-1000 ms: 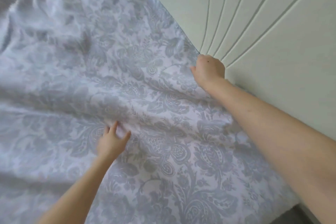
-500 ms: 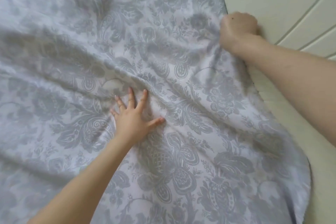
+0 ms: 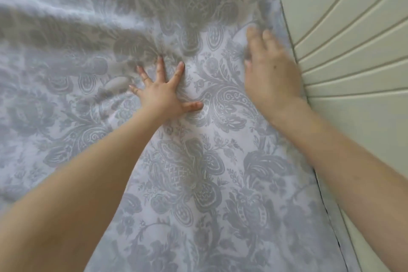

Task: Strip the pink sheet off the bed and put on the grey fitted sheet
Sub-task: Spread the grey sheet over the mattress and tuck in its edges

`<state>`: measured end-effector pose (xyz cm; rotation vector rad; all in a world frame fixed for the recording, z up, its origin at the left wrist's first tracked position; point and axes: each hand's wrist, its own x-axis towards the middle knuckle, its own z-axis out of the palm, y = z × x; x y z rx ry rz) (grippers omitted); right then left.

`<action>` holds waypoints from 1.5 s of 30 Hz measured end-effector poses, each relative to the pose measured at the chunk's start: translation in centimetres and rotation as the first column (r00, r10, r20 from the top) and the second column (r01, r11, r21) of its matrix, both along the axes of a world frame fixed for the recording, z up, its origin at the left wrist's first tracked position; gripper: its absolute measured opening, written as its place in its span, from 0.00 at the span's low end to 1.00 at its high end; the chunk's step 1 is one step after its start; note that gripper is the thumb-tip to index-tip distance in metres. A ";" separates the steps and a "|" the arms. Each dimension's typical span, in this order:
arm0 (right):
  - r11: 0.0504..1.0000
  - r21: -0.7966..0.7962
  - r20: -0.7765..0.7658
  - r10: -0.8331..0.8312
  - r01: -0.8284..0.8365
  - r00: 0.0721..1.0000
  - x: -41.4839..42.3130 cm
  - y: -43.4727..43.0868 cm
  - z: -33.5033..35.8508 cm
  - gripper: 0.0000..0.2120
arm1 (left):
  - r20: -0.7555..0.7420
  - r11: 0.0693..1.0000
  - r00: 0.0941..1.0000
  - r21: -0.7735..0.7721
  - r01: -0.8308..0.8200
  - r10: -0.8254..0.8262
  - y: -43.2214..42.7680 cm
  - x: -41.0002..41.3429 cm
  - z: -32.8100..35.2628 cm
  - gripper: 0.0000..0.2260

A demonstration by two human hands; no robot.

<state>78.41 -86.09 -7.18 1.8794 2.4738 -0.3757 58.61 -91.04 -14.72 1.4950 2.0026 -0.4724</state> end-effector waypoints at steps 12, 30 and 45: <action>0.451 -0.481 0.022 -0.851 0.752 0.525 17.5 -29.9 -0.2 0.23 | 0.329 0.854 0.788 0.220 0.471 -0.520 -12.7 13.7 7.6 0.24; 0.124 -0.798 -0.209 -0.975 0.589 -0.077 15.2 -48.0 -2.6 0.25 | 0.057 0.425 0.422 0.205 0.882 -0.905 -22.9 31.4 7.5 0.21; 0.241 -0.720 -0.278 -0.959 0.651 0.049 13.0 -47.9 -5.7 0.10 | -0.177 0.123 0.161 0.207 0.971 -0.971 -27.7 38.8 4.7 0.17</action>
